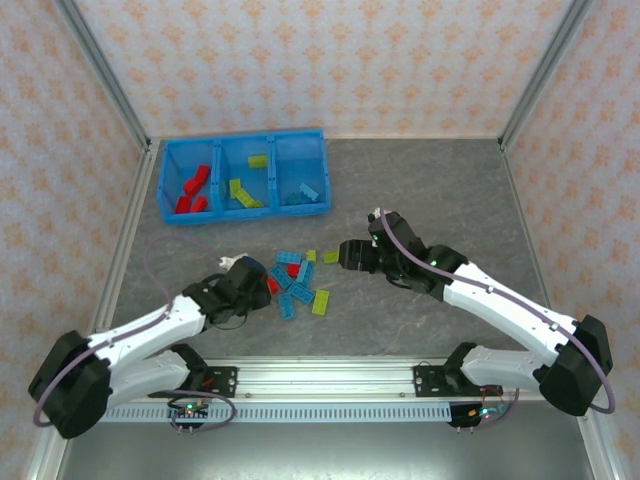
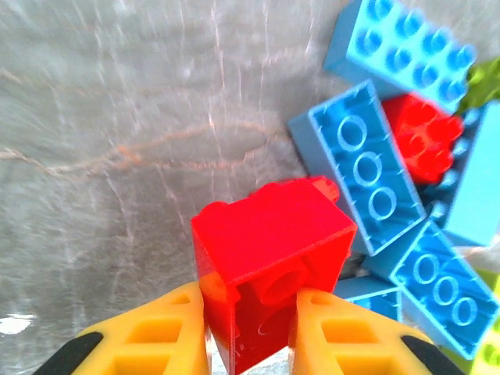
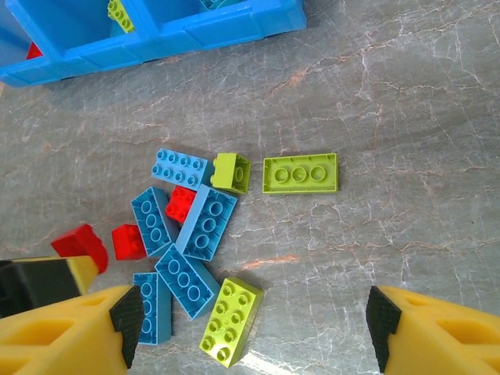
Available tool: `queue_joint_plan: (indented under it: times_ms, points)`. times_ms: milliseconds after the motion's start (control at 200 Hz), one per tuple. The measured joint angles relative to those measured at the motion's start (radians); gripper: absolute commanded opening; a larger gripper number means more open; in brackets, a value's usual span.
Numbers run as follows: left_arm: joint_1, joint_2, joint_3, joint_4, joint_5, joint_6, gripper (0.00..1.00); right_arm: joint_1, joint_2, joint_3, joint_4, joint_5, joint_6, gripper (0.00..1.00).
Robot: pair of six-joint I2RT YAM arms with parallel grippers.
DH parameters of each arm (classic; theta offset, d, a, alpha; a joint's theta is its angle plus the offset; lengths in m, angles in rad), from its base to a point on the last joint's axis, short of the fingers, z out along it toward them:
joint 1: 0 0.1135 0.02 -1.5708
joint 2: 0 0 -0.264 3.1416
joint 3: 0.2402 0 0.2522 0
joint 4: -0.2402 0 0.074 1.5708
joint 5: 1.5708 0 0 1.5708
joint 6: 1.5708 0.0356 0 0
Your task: Sort the legos into containers by color
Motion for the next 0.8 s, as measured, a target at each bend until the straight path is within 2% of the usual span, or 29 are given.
queue_joint_plan:
  times_ms: [155,320,520,676,736,801]
  points:
    - [0.078,-0.105,0.016,-0.056,-0.049,0.017,0.25,0.0,0.0,0.008,0.0,0.0,0.0,0.77]
    - [0.264,-0.046,0.175,-0.085,-0.061,0.09,0.25,0.001,0.002,0.019,0.0,0.0,-0.001,0.77]
    - [0.492,0.266,0.53,-0.01,-0.064,0.154,0.24,0.003,0.005,0.03,-0.001,-0.002,0.0,0.77]
    - [0.647,0.575,0.815,0.011,-0.035,0.16,0.26,0.005,-0.003,0.03,-0.015,-0.004,-0.001,0.77]
    - [0.684,0.684,0.917,0.009,-0.024,0.17,0.31,0.005,-0.01,0.032,-0.032,-0.003,-0.002,0.78]
    - [0.713,0.781,1.013,-0.002,-0.007,0.188,0.48,0.005,-0.017,0.037,-0.049,-0.003,-0.002,0.78]
